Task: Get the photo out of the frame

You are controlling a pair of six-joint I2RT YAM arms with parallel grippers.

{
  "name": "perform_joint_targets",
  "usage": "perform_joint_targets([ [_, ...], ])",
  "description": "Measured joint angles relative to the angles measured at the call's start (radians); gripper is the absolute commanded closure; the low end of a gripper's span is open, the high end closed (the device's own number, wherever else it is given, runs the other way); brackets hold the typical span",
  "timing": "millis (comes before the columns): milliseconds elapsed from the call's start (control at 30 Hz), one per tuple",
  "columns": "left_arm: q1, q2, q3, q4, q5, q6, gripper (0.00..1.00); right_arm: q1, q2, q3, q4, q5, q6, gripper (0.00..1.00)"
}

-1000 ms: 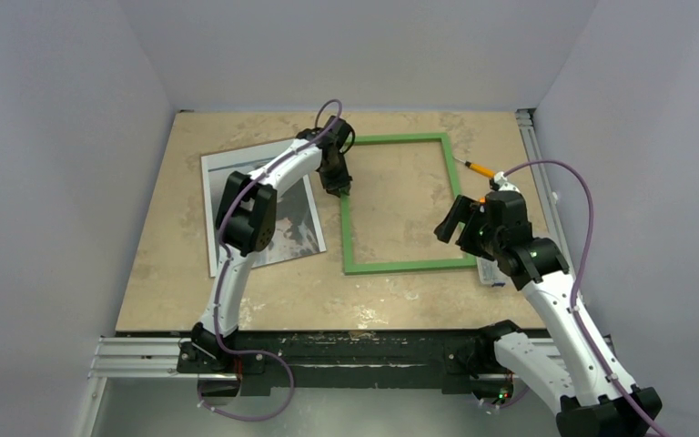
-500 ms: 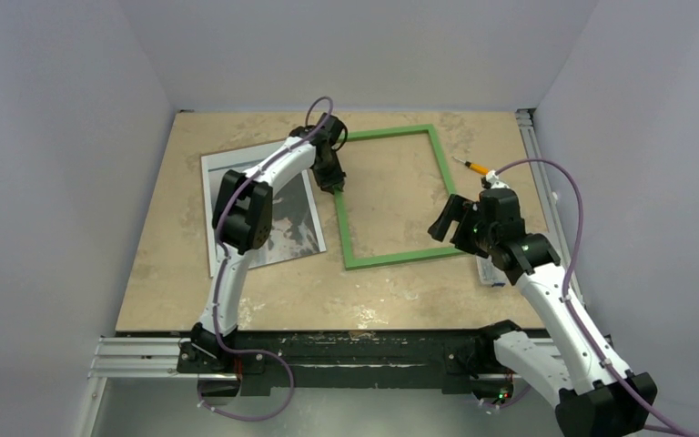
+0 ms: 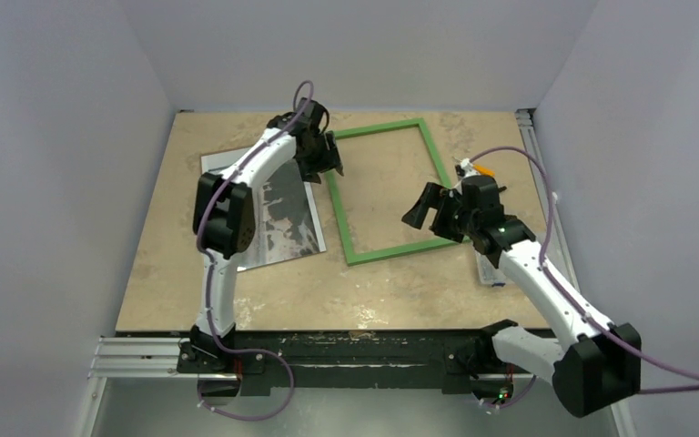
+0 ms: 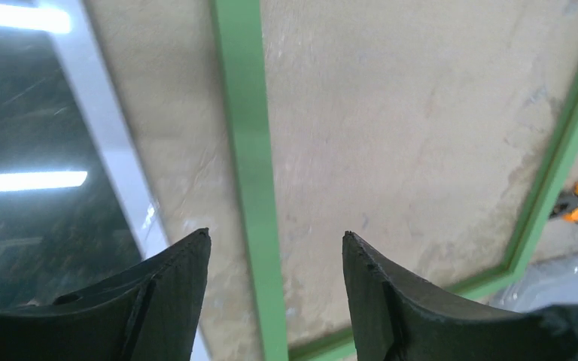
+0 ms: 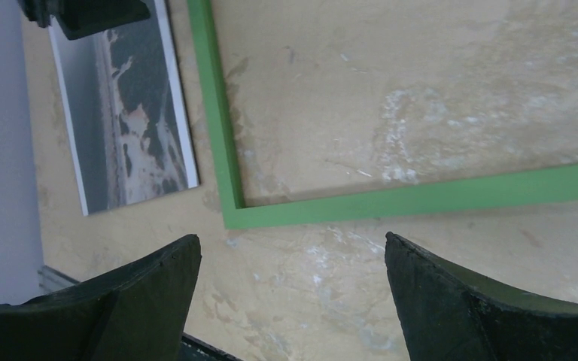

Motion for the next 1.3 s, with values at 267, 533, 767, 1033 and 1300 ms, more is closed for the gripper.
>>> perform_joint_targets([
  [267, 0.115, -0.492, -0.377, 0.059, 0.053, 0.121, 0.37, 0.266, 0.341, 0.069, 0.223, -0.022, 0.07, 0.29],
  [533, 0.192, -0.669, -0.625, 0.013, 0.043, 0.267, 0.37, 0.469, 0.681, 0.291, 0.367, -0.019, 0.134, 0.4],
  [767, 0.235, -0.554, -0.623, -0.011, 0.068, 0.325, 0.37, 0.513, 0.832, 0.403, 0.359, 0.034, 0.145, 0.43],
  [1033, 0.391, -0.57, -0.716, 0.065, 0.167, 0.314, 0.22, 0.528, 0.882, 0.429, 0.289, 0.111, 0.119, 0.4],
  [1300, 0.423, -0.61, -0.775, 0.134, 0.226, 0.253, 0.21, 0.528, 0.883, 0.447, 0.256, 0.124, 0.047, 0.33],
])
